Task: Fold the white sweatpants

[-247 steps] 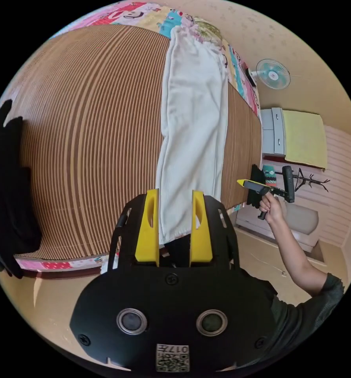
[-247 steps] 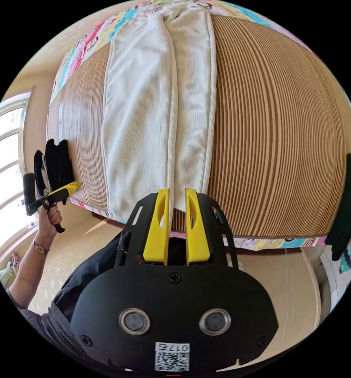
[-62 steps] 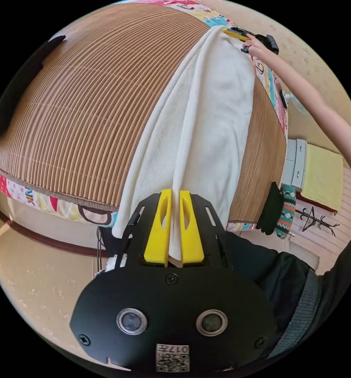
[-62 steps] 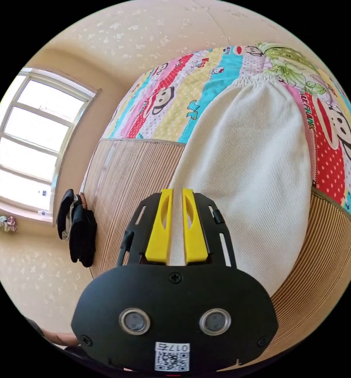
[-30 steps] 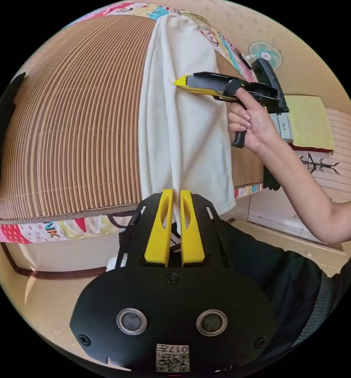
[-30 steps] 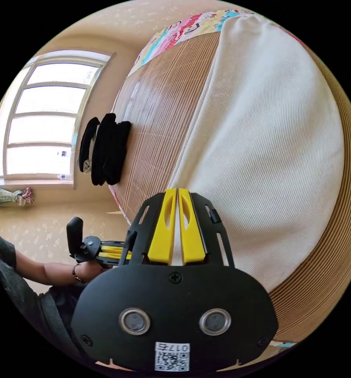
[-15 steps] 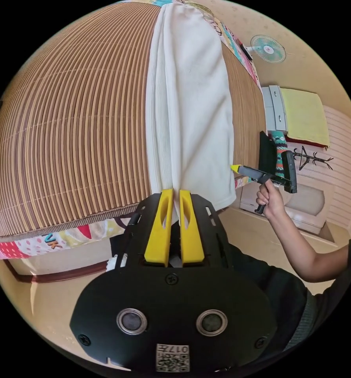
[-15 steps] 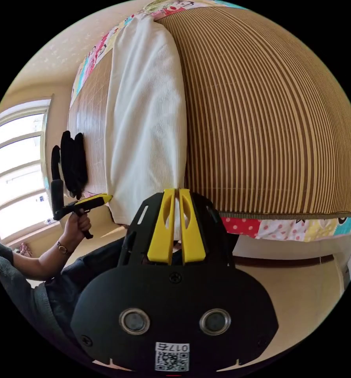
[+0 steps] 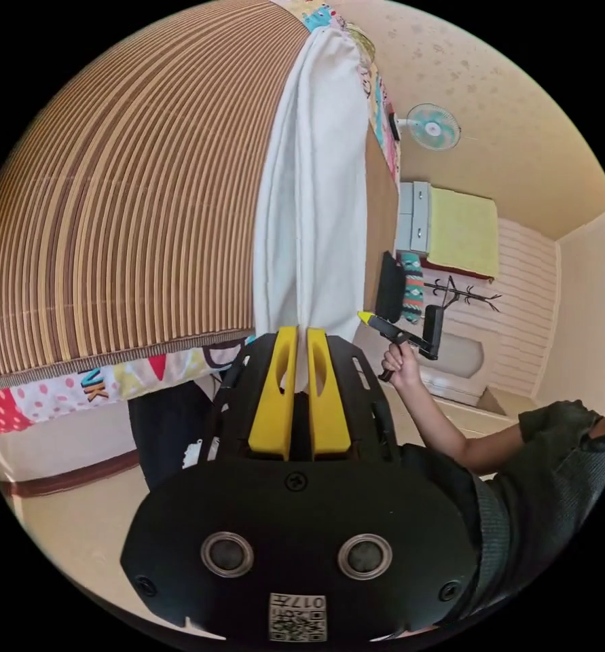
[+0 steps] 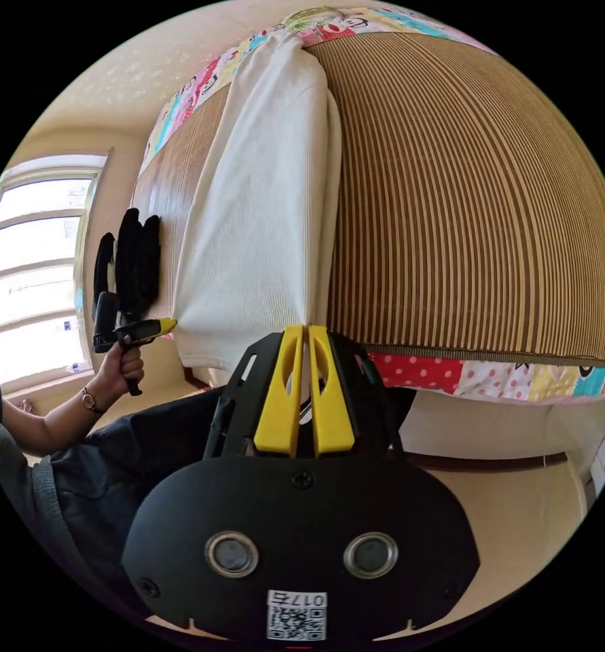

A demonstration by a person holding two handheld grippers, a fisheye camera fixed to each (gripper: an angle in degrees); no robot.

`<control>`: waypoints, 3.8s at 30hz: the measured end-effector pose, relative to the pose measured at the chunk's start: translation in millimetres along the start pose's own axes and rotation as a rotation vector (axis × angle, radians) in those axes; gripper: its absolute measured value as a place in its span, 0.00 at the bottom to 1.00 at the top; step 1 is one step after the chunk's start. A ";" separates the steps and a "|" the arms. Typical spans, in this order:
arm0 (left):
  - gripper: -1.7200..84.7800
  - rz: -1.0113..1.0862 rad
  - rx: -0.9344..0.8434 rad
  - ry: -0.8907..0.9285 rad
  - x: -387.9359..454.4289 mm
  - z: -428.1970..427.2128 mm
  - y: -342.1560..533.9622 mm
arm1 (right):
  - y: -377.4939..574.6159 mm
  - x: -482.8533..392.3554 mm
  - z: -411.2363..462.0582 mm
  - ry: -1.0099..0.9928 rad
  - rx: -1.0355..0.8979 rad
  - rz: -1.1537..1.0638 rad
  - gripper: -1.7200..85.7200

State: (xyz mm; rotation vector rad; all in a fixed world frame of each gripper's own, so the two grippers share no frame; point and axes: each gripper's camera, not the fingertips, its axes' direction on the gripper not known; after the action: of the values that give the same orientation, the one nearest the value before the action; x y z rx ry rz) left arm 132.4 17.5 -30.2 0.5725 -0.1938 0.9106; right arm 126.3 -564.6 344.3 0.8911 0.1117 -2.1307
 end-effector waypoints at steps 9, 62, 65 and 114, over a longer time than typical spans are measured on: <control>0.14 0.004 0.072 -0.220 30.0 11.7 -26.5 | -63.5 -1.2 -33.1 -0.067 0.054 0.082 0.12; 0.08 0.848 0.242 0.323 429.1 -73.7 110.7 | -28.9 -148.1 -440.7 -0.972 0.481 -0.873 0.04; 0.08 1.057 0.300 0.349 509.5 -116.4 145.7 | -11.8 -190.6 -508.4 -0.989 0.586 -1.050 0.04; 0.23 0.014 -0.003 -0.106 232.7 139.9 -171.6 | -278.7 100.9 65.2 -0.607 -0.064 0.193 0.21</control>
State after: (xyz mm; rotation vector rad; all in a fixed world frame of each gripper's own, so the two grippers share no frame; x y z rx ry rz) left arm 420.4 20.0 111.9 0.6179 -0.2945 0.8947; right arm -151.3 -466.2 271.0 0.1820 -0.2067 -2.1072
